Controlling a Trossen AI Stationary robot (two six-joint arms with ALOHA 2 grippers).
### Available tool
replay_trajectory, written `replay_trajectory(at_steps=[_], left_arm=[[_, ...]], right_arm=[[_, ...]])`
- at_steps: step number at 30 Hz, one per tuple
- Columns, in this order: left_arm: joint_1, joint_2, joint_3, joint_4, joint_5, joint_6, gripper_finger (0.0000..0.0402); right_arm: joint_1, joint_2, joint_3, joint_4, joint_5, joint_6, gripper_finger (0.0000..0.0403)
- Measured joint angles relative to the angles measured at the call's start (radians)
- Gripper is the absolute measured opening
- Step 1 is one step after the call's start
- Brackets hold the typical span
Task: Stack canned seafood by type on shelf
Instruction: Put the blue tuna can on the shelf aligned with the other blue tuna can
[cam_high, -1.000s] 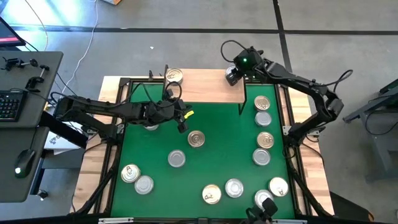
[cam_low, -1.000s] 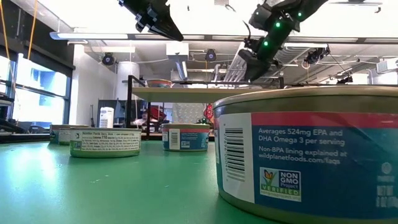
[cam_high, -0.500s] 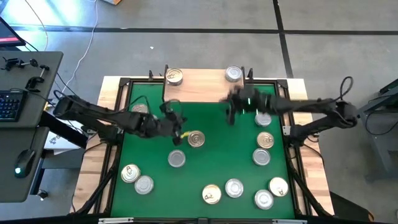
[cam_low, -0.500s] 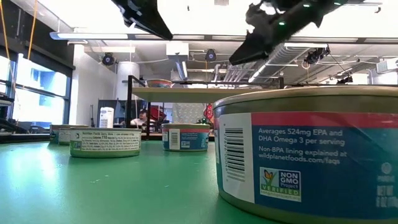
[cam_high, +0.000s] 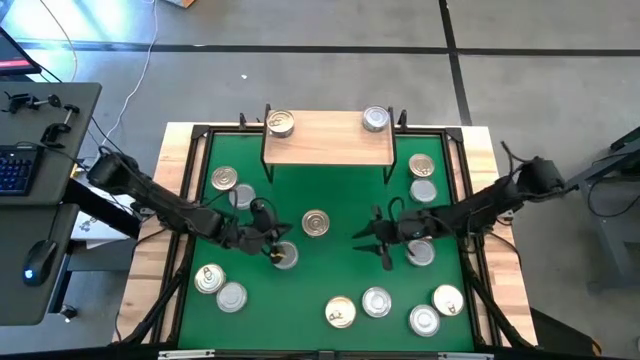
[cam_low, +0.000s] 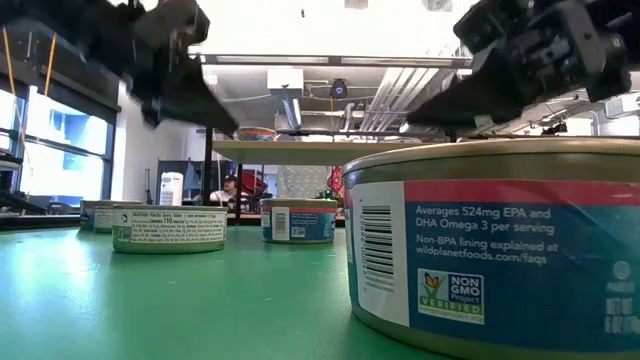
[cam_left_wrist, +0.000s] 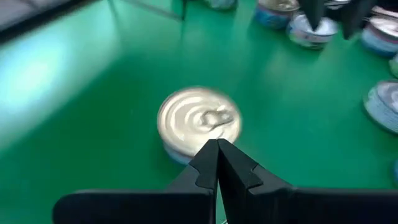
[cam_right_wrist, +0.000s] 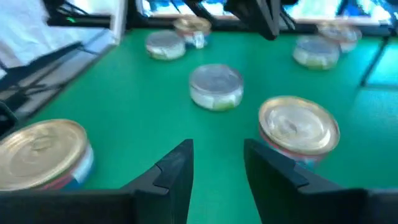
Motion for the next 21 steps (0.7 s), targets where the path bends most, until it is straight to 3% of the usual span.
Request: replay_trajectory(at_steps=[6, 11, 16, 21], left_arm=[[0.05, 0.061, -0.028, 0.02, 0.018, -0.095, 0.0], [0.118, 0.132, -0.027, 0.026, 0.093, -0.135, 0.0], [0.166, 0.218, -0.026, 0.095, 0.164, -0.121, 0.0], [0.185, 0.307, -0.027, 0.245, 0.25, -0.082, 0.0]], right_arm=[[-0.058, 0.128, 0.08, -0.033, 0.046, 0.026, 0.0163], [-0.148, 0.206, 0.166, -0.125, 0.032, -0.024, 0.0246], [-0.224, 0.311, 0.236, -0.136, -0.057, -0.106, 0.0337], [-0.264, 0.449, 0.317, -0.147, -0.089, -0.109, 0.0389]])
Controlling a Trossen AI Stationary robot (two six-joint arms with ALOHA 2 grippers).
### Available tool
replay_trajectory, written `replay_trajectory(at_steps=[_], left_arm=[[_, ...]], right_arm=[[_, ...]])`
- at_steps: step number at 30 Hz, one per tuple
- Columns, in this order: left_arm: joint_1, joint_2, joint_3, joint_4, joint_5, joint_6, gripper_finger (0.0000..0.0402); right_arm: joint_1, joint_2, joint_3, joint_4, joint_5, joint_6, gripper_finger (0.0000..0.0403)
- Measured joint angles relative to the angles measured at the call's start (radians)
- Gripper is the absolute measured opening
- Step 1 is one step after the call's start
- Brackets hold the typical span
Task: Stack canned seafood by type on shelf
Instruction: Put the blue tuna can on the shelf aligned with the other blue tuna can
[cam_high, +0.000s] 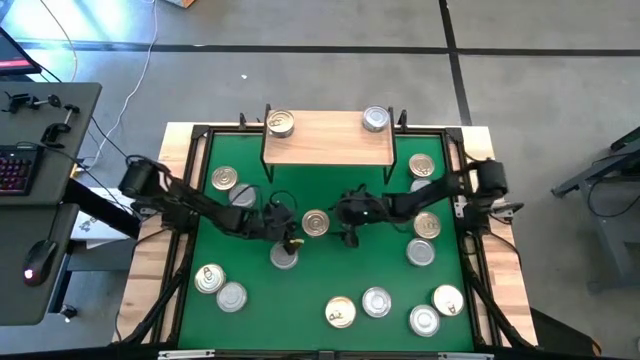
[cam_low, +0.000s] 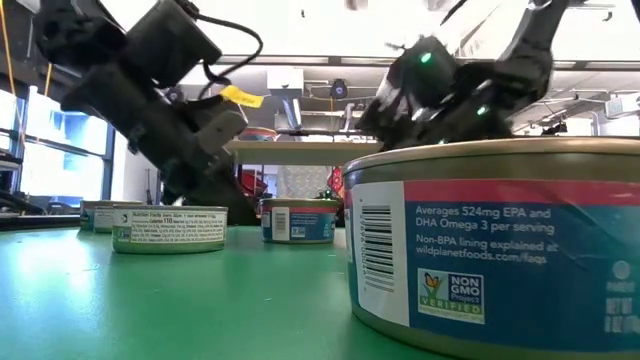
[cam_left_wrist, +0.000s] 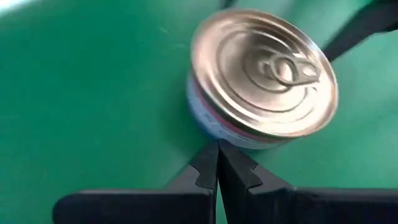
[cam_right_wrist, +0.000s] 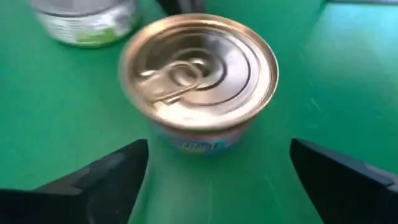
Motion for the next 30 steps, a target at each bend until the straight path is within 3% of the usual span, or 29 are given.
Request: replay_trajectory(at_steps=[7, 11, 17, 26, 30], left_arm=[[0.023, 0.107, 0.009, 0.179, 0.028, 0.034, 0.0], [0.027, 0.143, 0.046, 0.226, 0.051, 0.082, 0.0], [0.008, 0.125, 0.082, 0.156, 0.039, 0.113, 0.0], [-0.025, 0.052, 0.081, -0.07, -0.048, 0.033, 0.0], [-0.03, 0.039, 0.079, -0.106, -0.055, 0.026, 0.0]], right_arm=[[-0.01, 0.139, 0.124, 0.005, -0.079, 0.006, 0.0398], [-0.009, 0.189, 0.158, 0.083, -0.061, 0.017, 0.0397], [0.004, 0.186, 0.146, 0.091, -0.034, 0.067, 0.0373], [0.039, 0.143, 0.147, -0.031, 0.025, 0.09, 0.0381], [0.023, 0.143, 0.149, -0.042, 0.003, 0.123, 0.0383]])
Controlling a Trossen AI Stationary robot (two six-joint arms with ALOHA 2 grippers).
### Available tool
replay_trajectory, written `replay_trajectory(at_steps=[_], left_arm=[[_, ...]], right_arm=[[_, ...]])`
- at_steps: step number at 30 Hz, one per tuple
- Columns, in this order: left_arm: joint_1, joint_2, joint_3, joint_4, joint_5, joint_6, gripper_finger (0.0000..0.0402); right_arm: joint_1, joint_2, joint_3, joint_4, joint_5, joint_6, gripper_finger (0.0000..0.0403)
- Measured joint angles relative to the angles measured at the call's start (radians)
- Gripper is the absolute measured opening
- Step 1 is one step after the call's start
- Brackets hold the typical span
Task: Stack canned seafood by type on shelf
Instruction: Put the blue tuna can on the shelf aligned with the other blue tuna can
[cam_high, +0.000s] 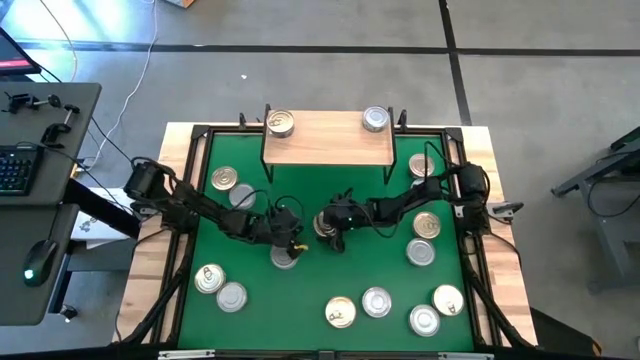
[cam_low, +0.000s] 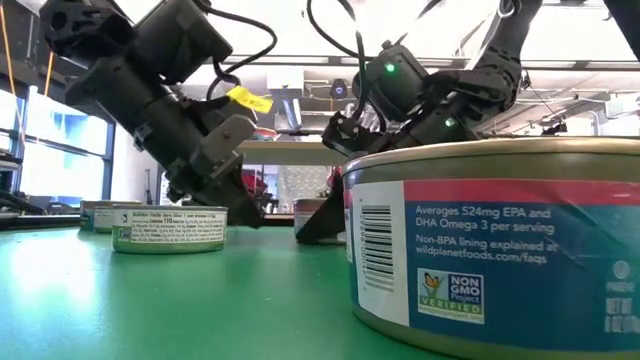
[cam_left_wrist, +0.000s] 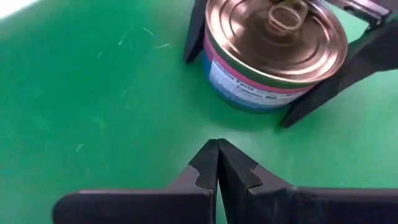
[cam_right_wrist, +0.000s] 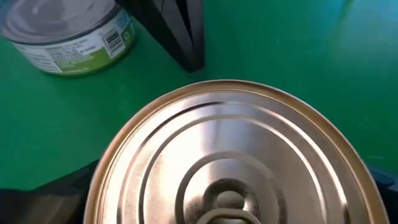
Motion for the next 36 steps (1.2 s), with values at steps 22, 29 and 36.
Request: replay_trajectory(at_steps=[22, 29, 36], left_arm=[[-0.002, -0.011, 0.0, -0.022, -0.001, -0.001, 0.0], [-0.051, -0.117, 0.0, -0.145, -0.008, -0.051, 0.0], [-0.151, -0.352, 0.0, -0.35, -0.209, -0.096, 0.0]], right_arm=[[0.026, -0.107, -0.005, -0.109, 0.108, -0.066, 0.0387], [0.038, -0.111, 0.051, -0.133, 0.102, -0.064, 0.038], [0.0, -0.12, 0.374, -0.505, 0.151, -0.249, 0.038]])
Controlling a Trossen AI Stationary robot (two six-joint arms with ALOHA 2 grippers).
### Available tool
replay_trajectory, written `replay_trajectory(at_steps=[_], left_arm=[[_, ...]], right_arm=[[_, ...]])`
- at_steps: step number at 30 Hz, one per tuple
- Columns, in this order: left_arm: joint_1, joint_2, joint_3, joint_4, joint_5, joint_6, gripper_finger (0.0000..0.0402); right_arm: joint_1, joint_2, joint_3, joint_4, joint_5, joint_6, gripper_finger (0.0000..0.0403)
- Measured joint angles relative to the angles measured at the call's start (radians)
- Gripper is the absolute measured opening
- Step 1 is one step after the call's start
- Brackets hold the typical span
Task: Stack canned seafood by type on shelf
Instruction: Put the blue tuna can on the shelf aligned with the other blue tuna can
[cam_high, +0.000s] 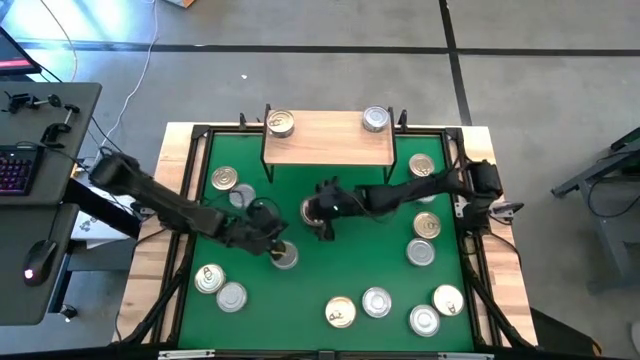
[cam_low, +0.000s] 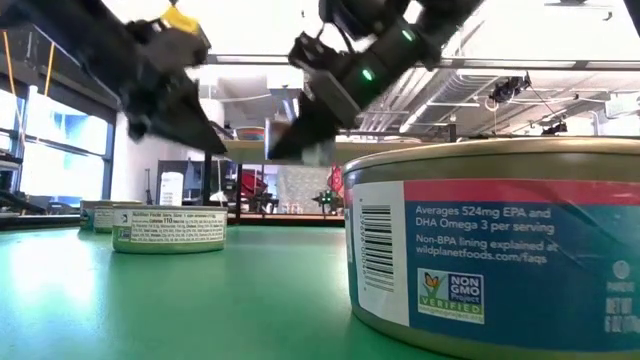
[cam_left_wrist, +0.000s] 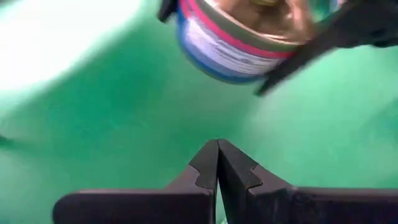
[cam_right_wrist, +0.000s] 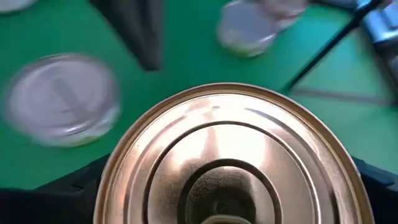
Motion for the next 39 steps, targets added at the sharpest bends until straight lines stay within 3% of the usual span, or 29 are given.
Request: replay_trajectory(at_steps=[6, 9, 13, 19, 26, 39], left_arm=[[-0.015, -0.111, 0.0, -0.031, -0.116, 0.069, 0.0], [0.03, -0.138, 0.0, 0.021, -0.125, 0.158, 0.0], [0.16, -0.152, 0.028, 0.081, -0.058, 0.337, 0.0], [0.42, -0.153, 0.128, 0.113, 0.089, 0.583, 0.0], [0.617, -0.153, 0.193, 0.133, 0.276, 0.69, 0.0], [0.623, -0.144, 0.193, 0.13, 0.284, 0.689, 0.0]], right_arm=[[-0.144, -0.001, 0.246, -0.213, 0.004, -0.15, 0.0381], [-0.236, -0.001, 0.317, -0.265, -0.083, -0.159, 0.0385], [-0.344, -0.001, 0.345, -0.262, -0.202, -0.139, 0.0393], [-0.447, 0.023, 0.339, -0.234, -0.293, -0.131, 0.0397], [-0.476, 0.051, 0.337, -0.211, -0.329, -0.13, 0.0399], [-0.473, 0.052, 0.337, -0.137, -0.365, -0.133, 0.0399]])
